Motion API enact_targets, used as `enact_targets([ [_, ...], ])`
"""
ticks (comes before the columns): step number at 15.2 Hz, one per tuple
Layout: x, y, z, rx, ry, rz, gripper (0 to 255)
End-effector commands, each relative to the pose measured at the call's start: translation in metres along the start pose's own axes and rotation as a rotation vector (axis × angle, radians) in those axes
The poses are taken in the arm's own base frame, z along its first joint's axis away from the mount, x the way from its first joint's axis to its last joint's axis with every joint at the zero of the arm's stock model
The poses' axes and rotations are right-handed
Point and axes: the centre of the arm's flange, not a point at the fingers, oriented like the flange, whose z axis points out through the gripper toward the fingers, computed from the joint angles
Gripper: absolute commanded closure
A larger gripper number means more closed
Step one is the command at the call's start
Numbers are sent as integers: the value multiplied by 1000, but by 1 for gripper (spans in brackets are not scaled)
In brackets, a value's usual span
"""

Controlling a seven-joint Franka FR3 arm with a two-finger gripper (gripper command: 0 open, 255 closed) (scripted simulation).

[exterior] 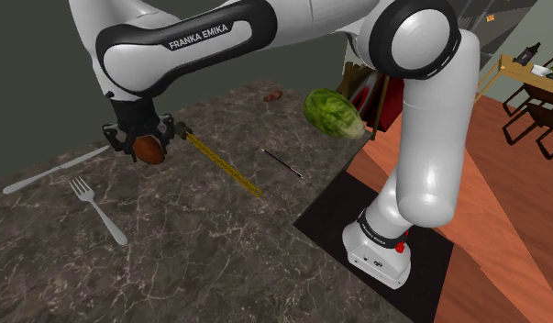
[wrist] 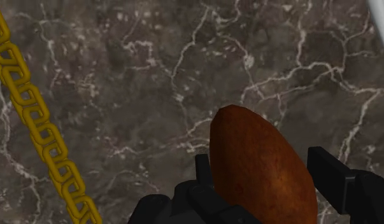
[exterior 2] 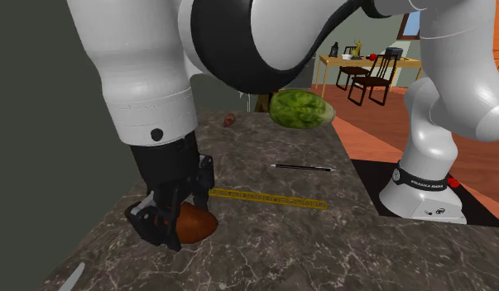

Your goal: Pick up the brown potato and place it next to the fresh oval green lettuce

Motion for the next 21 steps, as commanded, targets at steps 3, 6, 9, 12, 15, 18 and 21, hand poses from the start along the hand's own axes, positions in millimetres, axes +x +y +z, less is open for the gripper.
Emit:
enact_targets([
  [3,-3,0,-21,0,0,0,255],
  [6,-4,0,-37,0,0,0,255],
  [9,-5,1,-52,0,0,0,255],
  [12,-6,1,-68,0,0,0,255],
  [15,-7,1,-84,0,0,0,255],
  [18,-8,1,-100,0,0,0,255],
  [21,-9,1,-116,0,0,0,255],
])
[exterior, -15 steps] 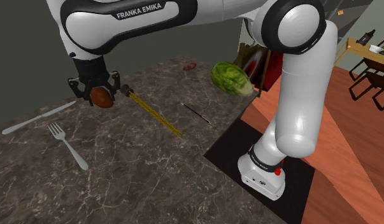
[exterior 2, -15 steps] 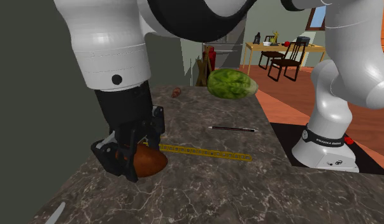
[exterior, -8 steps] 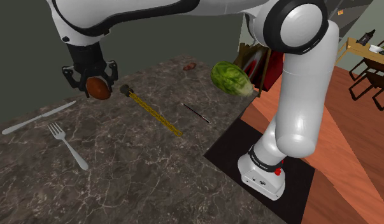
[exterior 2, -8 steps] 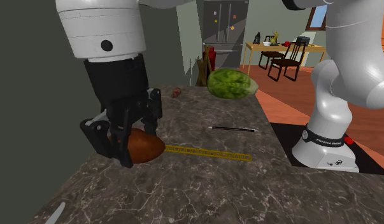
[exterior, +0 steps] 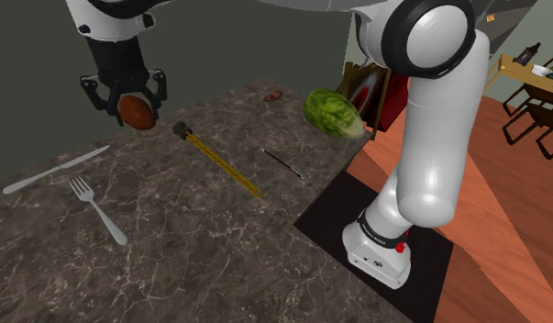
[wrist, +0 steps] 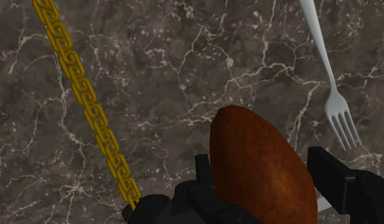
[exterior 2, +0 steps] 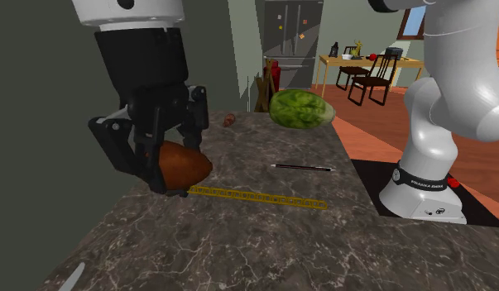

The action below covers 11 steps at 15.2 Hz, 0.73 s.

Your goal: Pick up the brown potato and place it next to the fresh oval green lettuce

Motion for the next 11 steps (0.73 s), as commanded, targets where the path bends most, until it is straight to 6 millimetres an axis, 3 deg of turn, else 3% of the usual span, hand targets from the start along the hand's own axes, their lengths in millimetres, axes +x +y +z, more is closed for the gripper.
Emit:
enact_targets([
  [1,-2,0,-11,0,0,0,255],
  [9,-4,0,-51,0,0,0,255],
  [11,2,26,-52,0,0,0,255],
])
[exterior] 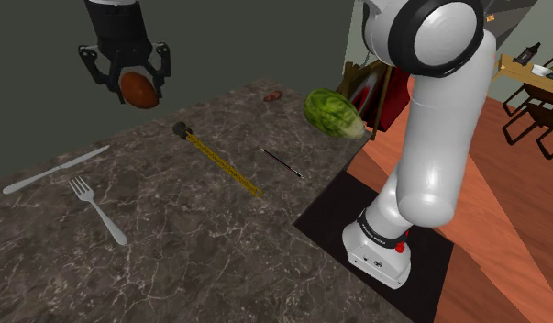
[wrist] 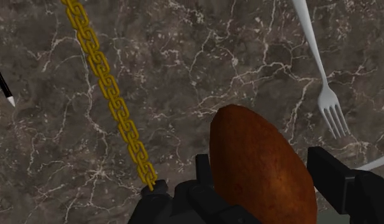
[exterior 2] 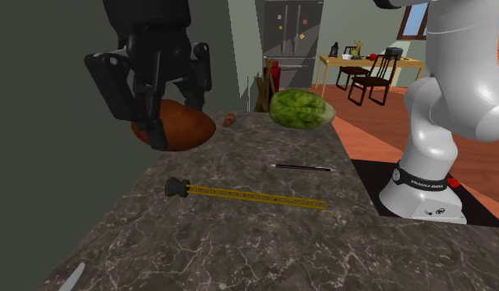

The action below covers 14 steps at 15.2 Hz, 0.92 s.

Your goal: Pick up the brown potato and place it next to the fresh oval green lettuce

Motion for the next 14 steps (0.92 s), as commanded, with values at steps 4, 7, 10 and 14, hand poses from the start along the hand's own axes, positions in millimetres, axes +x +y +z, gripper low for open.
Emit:
enact_targets([
  [4,19,60,-2,0,0,0,255],
  [7,29,99,-2,0,0,0,255],
  [10,39,137,-3,0,0,0,255],
  [14,53,188,-4,0,0,0,255],
])
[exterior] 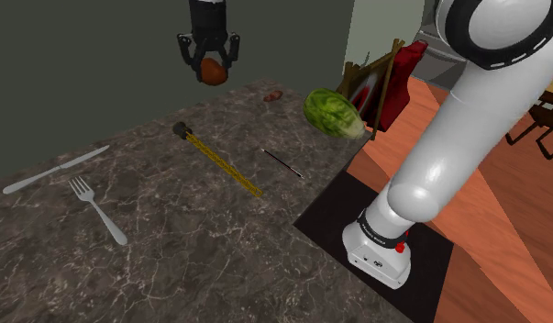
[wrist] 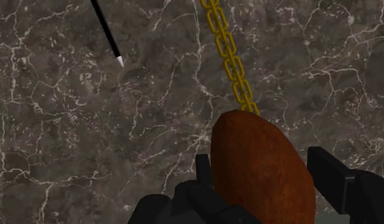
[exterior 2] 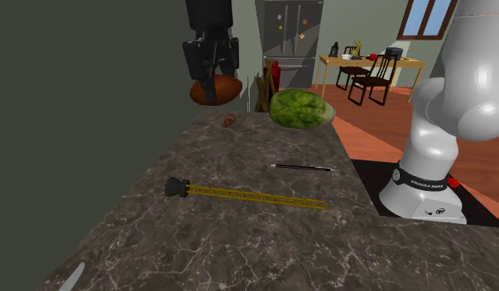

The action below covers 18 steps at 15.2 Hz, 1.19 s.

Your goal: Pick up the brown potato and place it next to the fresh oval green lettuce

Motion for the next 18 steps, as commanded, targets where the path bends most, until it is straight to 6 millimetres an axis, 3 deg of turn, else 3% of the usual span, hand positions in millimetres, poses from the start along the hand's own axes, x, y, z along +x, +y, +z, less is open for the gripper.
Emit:
enact_targets([
  [1,7,25,-2,0,-1,-2,255],
  [18,65,241,-6,0,-1,-2,255],
])
